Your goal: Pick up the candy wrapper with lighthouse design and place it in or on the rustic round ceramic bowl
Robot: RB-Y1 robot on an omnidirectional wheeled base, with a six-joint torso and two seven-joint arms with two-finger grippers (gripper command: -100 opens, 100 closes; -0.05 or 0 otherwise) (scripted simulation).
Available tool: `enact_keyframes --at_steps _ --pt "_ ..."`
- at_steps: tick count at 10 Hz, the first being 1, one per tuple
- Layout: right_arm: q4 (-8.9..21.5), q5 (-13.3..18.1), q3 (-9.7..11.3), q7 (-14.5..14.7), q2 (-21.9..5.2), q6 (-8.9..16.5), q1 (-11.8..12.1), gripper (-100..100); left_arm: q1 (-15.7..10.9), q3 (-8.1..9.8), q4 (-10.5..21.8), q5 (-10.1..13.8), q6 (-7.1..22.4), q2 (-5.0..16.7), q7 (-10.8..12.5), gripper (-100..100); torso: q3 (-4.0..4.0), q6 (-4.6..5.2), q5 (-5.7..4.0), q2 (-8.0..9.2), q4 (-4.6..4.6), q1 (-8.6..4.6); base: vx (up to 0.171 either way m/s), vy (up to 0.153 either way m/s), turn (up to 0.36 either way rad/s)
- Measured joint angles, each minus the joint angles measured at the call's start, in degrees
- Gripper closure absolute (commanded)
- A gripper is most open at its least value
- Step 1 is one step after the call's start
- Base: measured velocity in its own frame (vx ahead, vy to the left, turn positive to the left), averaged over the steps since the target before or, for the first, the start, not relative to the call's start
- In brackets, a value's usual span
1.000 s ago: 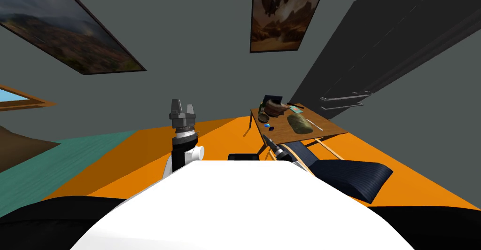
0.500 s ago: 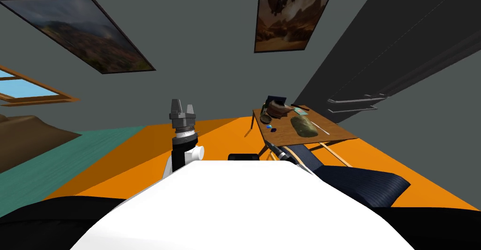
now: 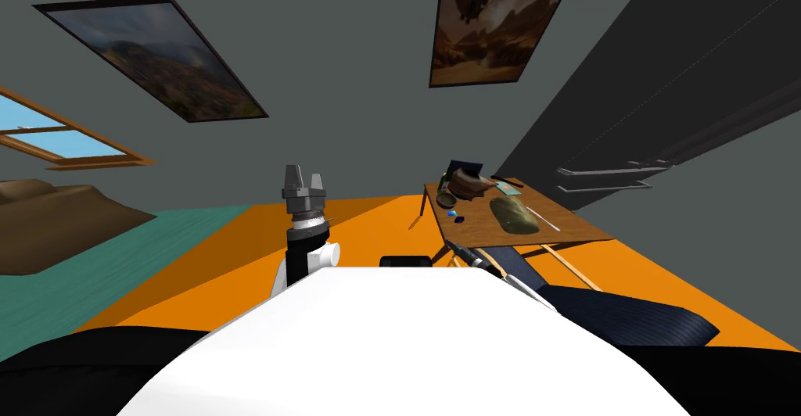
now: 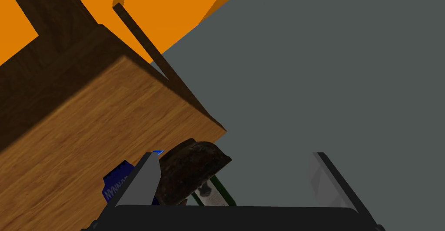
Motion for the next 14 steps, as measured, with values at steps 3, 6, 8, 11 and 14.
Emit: enact_keyframes --at_steps 3,6,8,11,14 --pt "3.8 0.6 0.8 1.0 -1.3 -0.1 -1.3 -100 0.0 0.00 0.0 0.0 0.0 0.0 0.0 0 0.00 0.00 0.00 0.00 0.00 -0.01 0.033 0.011 0.083" --pt "7.4 1.6 2.8 2.2 -6.1 1.4 -2.8 -100 0.0 0.00 0.0 0.0 0.0 0.0 0.0 0 -0.11 0.03 0.02 -0.17 -0.05 0.07 0.066 0.024 0.045" --pt "9.5 1.9 3.3 3.0 -7.0 1.4 -3.6 -100 0.0 0.00 0.0 0.0 0.0 0.0 0.0 0 -0.04 0.01 0.01 -0.06 -0.02 0.05 0.042 0.018 0.065" --pt "12.2 2.5 4.3 4.1 -9.2 1.9 -4.9 -100 0.0 0.00 0.0 0.0 0.0 0.0 0.0 0 -0.06 0.02 0.01 -0.08 -0.03 0.07 0.055 0.026 0.063" --pt "15.4 2.9 5.4 5.1 -12.4 1.8 -6.2 -100 0.0 0.00 0.0 0.0 0.0 0.0 0.0 0 -0.07 0.01 0.03 -0.11 -0.03 0.09 0.057 0.025 0.050"
